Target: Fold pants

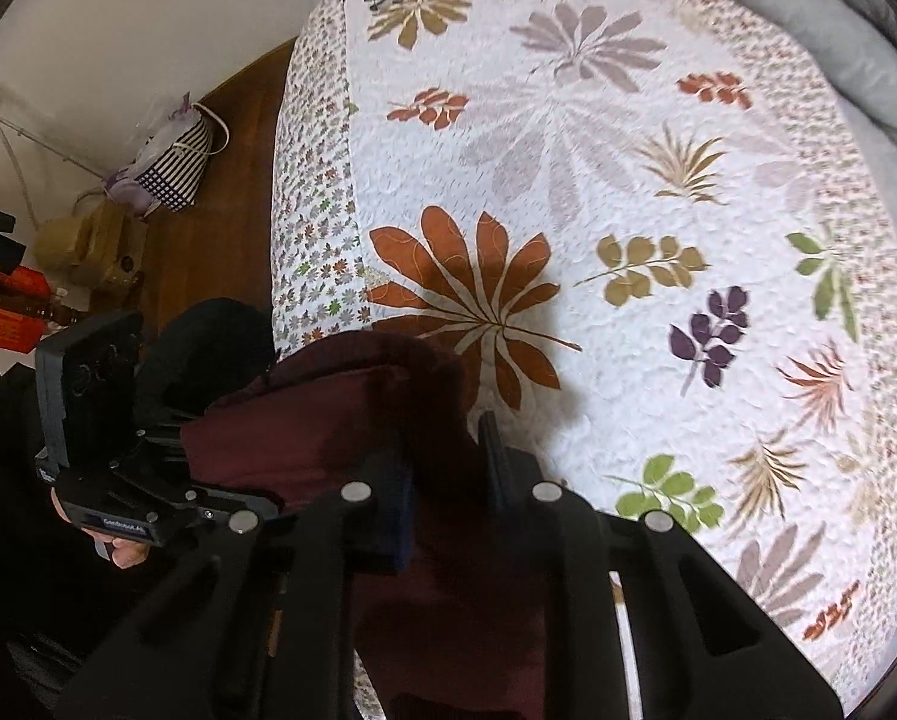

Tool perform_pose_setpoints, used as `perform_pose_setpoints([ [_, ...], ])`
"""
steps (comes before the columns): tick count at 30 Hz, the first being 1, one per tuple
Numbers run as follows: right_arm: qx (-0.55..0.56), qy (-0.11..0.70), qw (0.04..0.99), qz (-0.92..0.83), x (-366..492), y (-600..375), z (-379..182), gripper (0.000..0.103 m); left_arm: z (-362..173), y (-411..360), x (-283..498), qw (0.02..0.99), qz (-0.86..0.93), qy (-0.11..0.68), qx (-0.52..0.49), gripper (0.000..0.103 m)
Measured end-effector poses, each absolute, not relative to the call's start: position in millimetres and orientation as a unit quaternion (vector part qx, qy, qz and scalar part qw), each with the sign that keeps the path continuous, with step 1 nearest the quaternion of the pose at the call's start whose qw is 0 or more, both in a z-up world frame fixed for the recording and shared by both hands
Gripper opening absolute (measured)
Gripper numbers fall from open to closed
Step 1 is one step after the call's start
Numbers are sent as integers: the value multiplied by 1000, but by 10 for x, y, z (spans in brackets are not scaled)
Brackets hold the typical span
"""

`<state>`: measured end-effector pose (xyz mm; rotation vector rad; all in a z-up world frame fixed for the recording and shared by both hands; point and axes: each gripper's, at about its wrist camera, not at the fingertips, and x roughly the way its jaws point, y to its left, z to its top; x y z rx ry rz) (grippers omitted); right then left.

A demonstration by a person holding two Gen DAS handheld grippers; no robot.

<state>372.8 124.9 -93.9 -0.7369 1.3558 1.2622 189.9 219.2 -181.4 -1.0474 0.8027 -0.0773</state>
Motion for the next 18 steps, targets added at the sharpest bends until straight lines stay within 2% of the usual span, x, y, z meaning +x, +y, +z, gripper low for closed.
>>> perform_pose_setpoints([
  [18,-298,522,618,507,3495,421,-149,15,-1113,1646,1966,848,-88,352,-386,27],
])
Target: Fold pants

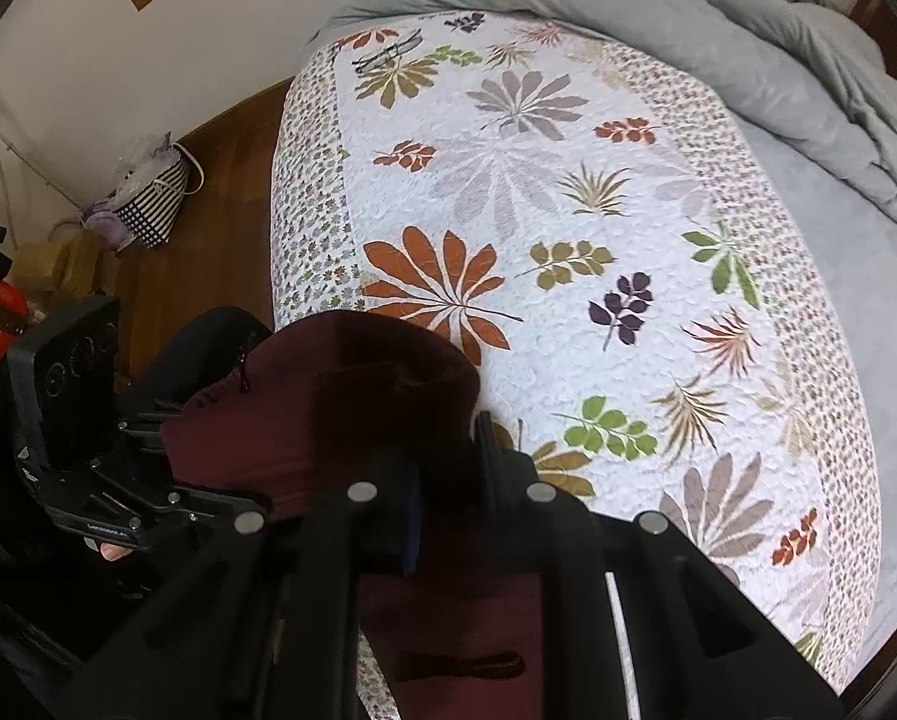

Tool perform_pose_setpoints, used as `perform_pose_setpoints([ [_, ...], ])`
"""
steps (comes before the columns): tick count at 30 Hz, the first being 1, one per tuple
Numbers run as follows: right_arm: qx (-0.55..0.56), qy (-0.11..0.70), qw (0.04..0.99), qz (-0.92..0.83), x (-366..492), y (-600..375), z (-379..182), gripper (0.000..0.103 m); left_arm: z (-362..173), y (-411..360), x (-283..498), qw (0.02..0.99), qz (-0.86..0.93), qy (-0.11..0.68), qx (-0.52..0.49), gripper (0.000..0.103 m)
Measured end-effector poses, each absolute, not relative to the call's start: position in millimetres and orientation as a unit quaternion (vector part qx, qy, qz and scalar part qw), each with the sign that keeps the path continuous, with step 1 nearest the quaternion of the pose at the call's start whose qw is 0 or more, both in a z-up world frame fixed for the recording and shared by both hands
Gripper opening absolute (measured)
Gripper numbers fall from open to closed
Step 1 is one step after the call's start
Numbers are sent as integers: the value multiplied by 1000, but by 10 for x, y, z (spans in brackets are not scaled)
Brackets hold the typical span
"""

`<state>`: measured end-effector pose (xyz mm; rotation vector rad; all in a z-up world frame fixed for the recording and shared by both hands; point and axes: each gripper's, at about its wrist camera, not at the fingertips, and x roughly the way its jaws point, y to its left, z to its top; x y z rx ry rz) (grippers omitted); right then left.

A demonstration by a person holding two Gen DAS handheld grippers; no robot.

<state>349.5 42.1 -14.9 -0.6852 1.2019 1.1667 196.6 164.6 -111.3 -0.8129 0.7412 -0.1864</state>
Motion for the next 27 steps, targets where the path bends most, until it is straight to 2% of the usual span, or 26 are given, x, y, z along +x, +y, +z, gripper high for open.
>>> perform_pose_setpoints([
  [27,-231,488,710,453,3180,-1123,383,14,-475,463,1894,883,-177,354,-253,27],
])
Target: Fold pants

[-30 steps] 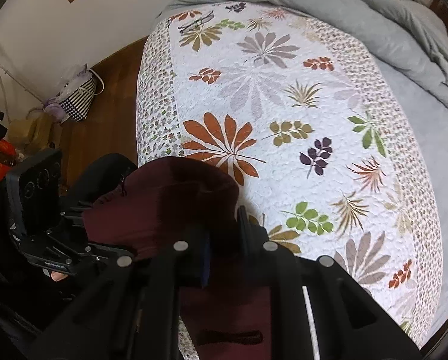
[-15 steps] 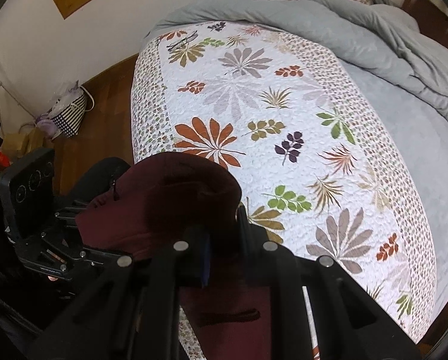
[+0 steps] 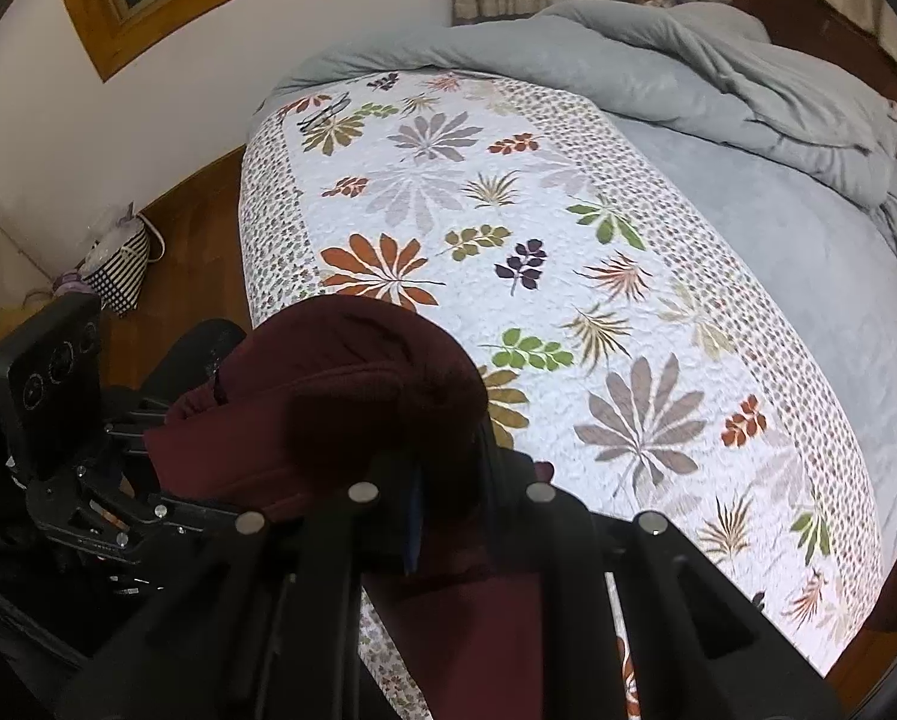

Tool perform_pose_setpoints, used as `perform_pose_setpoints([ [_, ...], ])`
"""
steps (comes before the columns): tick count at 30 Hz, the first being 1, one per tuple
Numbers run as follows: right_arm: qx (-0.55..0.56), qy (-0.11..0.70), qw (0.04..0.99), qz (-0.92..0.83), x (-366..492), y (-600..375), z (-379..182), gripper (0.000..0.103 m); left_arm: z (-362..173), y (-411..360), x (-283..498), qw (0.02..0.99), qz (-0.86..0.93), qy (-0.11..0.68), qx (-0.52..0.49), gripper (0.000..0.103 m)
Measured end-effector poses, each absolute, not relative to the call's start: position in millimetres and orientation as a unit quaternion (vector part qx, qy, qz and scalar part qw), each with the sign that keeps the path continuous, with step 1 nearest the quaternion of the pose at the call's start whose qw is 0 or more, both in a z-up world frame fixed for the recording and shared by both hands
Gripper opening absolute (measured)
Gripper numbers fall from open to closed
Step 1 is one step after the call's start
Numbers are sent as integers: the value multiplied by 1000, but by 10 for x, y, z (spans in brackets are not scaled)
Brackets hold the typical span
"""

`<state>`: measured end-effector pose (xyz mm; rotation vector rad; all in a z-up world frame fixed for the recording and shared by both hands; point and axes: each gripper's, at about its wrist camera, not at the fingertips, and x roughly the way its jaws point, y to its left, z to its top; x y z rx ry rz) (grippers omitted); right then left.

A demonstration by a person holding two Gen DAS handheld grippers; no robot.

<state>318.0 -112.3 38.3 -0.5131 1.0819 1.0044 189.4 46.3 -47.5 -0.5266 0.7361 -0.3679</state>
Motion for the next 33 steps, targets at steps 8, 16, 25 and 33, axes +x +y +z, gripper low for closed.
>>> perform_pose_setpoints([
  [8,-208,481,729,440,3110,-1580,391,13,-404,62,1900,884,-201,362,-215,27],
  [16,-178,477,744,432,3056,-2042,289,12,-402,-374,1915,882,-222,376,-175,27],
  [25,-152,476,755,424,2966,-2553,83,12,-542,-884,1951,872,-253,399,-132,27],
  [33,-123,481,764,413,2886,-3046,-160,12,-690,-1324,1963,859,-278,418,-99,27],
])
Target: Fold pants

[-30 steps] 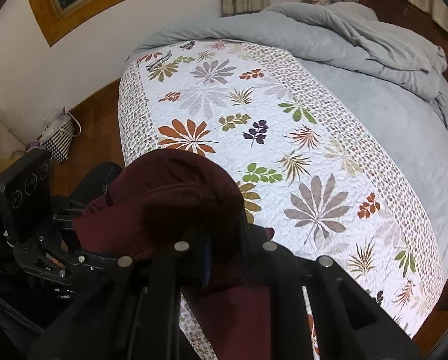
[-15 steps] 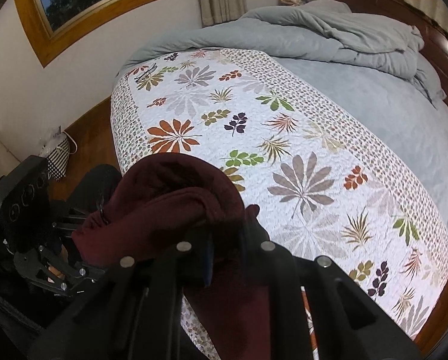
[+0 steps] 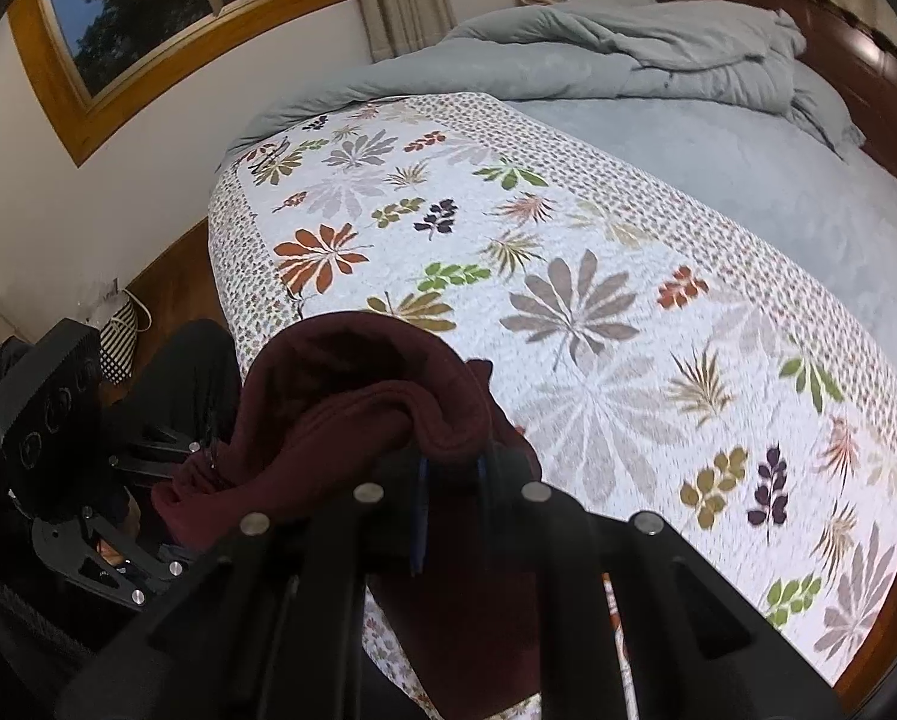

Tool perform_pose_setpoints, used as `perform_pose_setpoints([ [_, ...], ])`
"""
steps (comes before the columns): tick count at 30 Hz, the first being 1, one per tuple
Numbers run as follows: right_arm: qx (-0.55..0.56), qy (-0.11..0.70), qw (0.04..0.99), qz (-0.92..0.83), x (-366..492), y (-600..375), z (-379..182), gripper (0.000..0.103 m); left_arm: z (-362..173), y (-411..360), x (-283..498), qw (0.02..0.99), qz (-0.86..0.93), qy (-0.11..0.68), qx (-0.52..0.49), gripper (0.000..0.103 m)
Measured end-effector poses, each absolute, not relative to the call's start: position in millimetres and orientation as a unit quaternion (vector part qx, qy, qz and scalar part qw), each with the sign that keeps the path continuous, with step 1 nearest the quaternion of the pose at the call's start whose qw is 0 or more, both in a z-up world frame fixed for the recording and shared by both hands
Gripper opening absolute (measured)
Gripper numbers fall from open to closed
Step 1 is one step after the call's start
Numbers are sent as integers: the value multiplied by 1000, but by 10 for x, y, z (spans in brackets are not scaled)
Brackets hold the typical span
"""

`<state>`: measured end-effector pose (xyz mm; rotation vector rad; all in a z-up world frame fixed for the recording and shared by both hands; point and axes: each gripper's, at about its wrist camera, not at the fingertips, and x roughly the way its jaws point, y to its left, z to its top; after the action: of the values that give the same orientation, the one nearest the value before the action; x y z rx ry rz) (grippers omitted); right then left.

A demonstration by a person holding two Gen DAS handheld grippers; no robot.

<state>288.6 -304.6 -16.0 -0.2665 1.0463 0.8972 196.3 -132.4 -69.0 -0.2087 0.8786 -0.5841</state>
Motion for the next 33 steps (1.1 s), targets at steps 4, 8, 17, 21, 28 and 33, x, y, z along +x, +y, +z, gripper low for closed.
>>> perform_pose_setpoints([
  [4,-109,486,766,406,2846,-3260,-312,12,-800,-1503,1971,851,-286,431,-87,27],
  [8,-97,486,769,404,2796,-3463,-460,12,-898,-1697,1966,846,-293,440,-65,27],
  [17,-74,482,772,407,2740,-3773,-732,12,-1116,-2009,1969,838,-301,455,-21,27],
  [21,-71,479,774,408,2705,-3903,-887,12,-1212,-2156,1956,835,-301,461,-3,27],
  [28,-65,482,775,403,2666,-4093,-1192,14,-1445,-2334,2014,824,-301,480,14,27],
  [33,-51,488,773,401,2665,-4213,-1333,14,-1559,-2414,2055,818,-301,490,19,27],
])
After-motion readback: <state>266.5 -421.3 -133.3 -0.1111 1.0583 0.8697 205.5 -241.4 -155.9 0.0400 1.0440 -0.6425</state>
